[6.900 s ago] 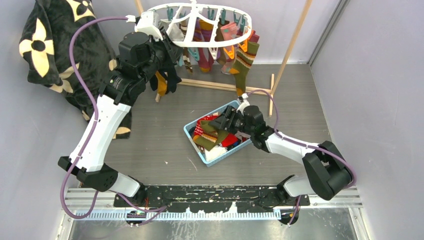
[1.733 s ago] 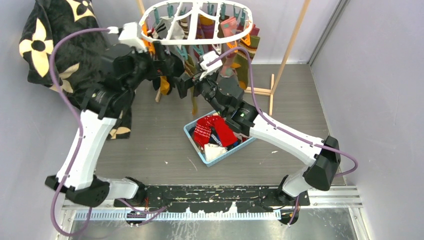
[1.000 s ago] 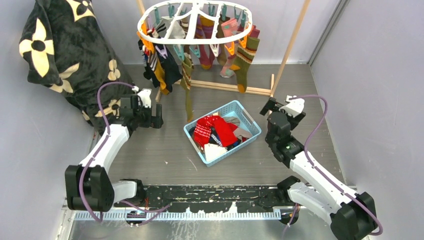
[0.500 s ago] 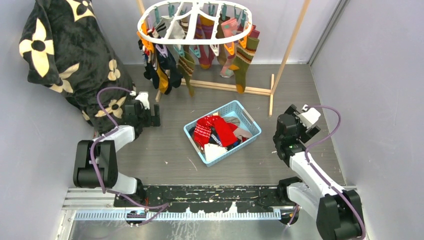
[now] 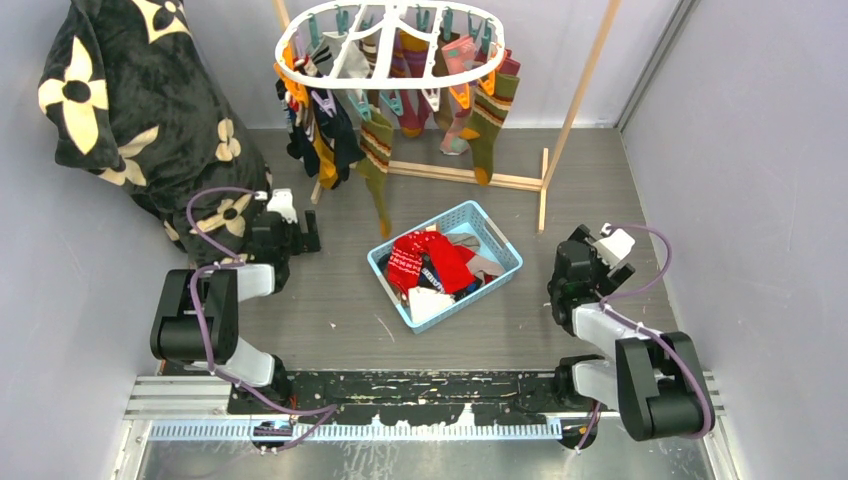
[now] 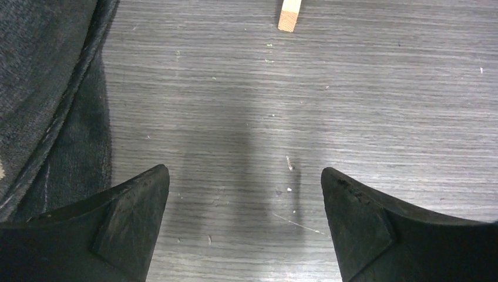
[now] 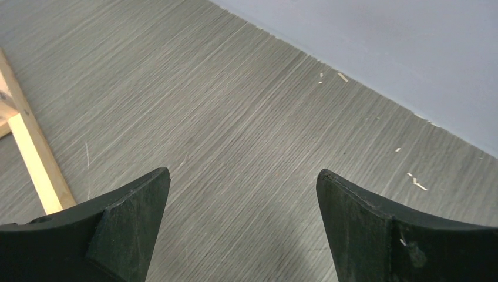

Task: Clip the socks to the hanger
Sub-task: Reset both arms

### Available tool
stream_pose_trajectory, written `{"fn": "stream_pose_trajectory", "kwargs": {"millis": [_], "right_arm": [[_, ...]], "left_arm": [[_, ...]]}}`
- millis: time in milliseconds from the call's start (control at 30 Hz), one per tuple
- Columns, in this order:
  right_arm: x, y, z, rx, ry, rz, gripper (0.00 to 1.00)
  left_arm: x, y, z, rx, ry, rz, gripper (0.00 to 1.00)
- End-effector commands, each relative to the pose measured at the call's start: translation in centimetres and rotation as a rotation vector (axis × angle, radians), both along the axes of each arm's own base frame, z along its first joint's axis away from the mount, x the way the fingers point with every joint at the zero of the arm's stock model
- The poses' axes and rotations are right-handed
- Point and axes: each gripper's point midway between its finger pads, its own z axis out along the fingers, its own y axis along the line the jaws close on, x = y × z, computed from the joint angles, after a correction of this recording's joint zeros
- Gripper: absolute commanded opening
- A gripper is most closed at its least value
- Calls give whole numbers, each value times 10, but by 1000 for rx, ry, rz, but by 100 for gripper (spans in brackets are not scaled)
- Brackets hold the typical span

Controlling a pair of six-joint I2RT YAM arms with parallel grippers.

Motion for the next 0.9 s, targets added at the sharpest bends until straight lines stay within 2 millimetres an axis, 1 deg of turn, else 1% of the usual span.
{"fn": "stream_pose_trajectory", "kwargs": {"millis": [0,67,133,167,200,267,367,400,500,533,567,633,667,733,867], "right_arm": [[20,6,20,15,-154,50,100],[23,7,20,13,-172,59,100],[27,9,20,14,-196,80,100],[31,10,21,7,-195,96,100],[35,12,21,1,-188,113,100],[40,12,20,-6,-202,120,100],[48,12,10,-15,-187,131,100],[54,16,8,-24,-163,168,100],[75,42,-2,-33,-93,360,100],[80,50,-12,-36,-71,415,100],[86,53,-14,-64,-69,445,100],[93,54,-18,-30,3,444,100],[98,51,-20,-15,-6,455,100],[97,46,-22,14,7,444,100],[95,45,-21,9,-4,442,100]], "left_arm": [[10,-1,28,-10,-186,-13,100],[2,-5,21,-12,-234,-36,100],[3,-3,32,-11,-325,-26,100],[2,-4,31,-12,-304,-29,100],[0,-2,25,-11,-266,-16,100],[4,0,28,-10,-295,-2,100],[2,1,27,-14,-284,4,100],[3,1,28,-13,-290,4,100],[4,1,28,-13,-292,7,100],[4,1,27,-11,-288,6,100],[4,0,27,-11,-286,-4,100],[6,-5,26,-8,-270,-41,100],[7,-7,26,-6,-264,-53,100],[7,-6,25,3,-260,-57,100],[6,-6,25,3,-258,-57,100]]}}
